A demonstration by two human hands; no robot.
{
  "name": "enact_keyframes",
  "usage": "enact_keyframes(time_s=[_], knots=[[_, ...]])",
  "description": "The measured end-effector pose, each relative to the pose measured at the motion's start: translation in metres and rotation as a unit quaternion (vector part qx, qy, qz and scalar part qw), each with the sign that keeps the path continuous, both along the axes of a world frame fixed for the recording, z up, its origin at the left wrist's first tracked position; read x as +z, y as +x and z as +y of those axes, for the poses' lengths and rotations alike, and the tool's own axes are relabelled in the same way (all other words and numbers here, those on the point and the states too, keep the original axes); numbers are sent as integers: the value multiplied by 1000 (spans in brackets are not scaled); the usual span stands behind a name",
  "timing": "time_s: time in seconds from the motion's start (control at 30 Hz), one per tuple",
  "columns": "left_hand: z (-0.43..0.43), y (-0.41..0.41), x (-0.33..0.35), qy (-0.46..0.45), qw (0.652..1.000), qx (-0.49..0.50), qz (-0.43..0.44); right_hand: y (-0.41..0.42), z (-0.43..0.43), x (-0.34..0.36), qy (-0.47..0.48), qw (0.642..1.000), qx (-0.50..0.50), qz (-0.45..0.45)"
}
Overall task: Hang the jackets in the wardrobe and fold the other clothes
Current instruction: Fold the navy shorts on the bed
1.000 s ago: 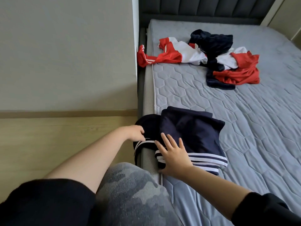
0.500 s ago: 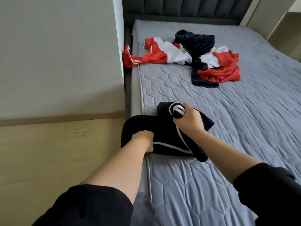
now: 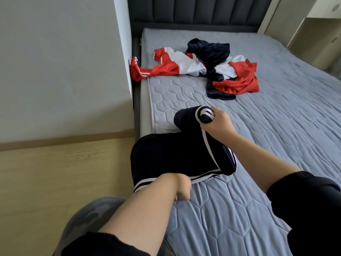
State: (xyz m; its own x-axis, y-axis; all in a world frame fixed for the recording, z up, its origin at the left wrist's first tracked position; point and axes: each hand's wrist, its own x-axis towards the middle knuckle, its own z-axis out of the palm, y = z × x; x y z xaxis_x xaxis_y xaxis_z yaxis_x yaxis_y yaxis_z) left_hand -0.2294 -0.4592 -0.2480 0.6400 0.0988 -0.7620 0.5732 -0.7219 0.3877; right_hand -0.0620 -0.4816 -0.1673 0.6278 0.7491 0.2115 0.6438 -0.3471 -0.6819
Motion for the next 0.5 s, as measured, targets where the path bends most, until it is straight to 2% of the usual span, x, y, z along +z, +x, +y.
enact_keyframes(time_s=[0.07,0.1,0.2,0.27,0.37,0.5], knots=[[13,-2,0,-107,984,143,22,-6,-3,-5,2,1000,6,-2],[24,-4,1,-127,973,188,30,-11,-4,-9,2,1000,10,-2],[62,-20,-2,-66,955,289,24,-32,-4,-23,-27,998,50,-1],[87,-38,-6,-40,941,335,14,-46,-5,-35,-84,990,114,5],[110,-59,-4,-55,905,420,-40,-66,-6,-56,-190,958,216,-6],[123,-54,-3,-114,830,536,-102,-70,4,-67,-349,879,321,53]])
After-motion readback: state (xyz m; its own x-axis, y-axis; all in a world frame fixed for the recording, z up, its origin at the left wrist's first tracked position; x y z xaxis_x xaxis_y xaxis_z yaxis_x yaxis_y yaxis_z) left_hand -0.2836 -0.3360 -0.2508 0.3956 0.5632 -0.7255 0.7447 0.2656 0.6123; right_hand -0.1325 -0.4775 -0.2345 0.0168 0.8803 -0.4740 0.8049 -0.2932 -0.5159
